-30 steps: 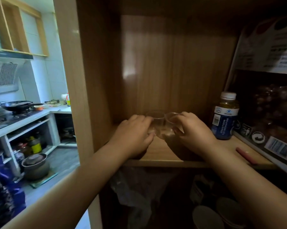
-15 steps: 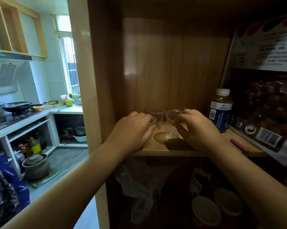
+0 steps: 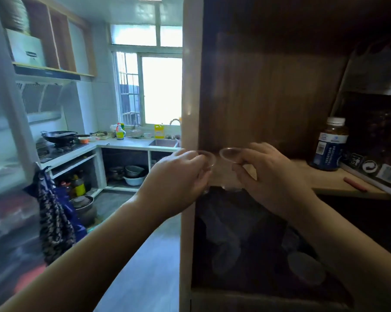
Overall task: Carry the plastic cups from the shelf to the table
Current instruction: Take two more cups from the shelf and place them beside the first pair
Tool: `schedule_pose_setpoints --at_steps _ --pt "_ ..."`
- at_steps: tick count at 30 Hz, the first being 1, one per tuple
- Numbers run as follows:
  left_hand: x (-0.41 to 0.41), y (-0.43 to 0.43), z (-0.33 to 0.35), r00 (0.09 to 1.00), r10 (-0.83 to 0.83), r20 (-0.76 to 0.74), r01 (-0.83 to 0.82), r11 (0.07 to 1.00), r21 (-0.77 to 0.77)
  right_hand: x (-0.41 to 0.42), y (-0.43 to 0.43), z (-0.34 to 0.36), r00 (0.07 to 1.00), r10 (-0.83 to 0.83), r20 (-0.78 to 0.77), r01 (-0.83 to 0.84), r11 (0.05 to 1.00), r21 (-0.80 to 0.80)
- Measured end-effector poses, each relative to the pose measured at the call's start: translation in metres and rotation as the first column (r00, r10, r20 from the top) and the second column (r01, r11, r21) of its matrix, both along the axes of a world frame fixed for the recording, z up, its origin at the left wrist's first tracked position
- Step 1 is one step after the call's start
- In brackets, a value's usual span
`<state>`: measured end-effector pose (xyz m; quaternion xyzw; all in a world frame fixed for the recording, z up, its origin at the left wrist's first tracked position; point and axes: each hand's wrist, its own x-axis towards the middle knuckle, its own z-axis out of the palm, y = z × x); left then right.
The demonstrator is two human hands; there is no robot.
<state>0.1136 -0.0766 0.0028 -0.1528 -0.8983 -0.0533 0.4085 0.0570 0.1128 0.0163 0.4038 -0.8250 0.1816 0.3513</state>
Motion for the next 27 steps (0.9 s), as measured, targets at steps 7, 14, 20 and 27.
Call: schedule_pose_setpoints --at_steps 7,14,20,27 --pt "0.116 -0.100 0.000 0.979 0.203 0.015 -0.203 0.979 0.002 0.077 -0.115 -0.004 0.972 0.233 0.038 -0.231 0.972 -0.040" --pt "0.277 -0.215 -0.015 0.834 0.543 0.104 -0.545 0.839 -0.009 0.175 -0.278 -0.024 0.814 0.580 0.024 -0.579 0.814 -0.045" --pt "0.420 -0.271 -0.027 0.603 0.788 0.124 -0.795 0.606 0.017 0.276 -0.397 -0.045 0.562 0.821 0.098 -0.823 0.568 -0.037" --pt "0.525 -0.316 -0.040 0.365 0.922 0.131 -0.931 0.364 0.036 0.368 -0.493 -0.057 0.266 0.956 0.126 -0.962 0.272 -0.031"
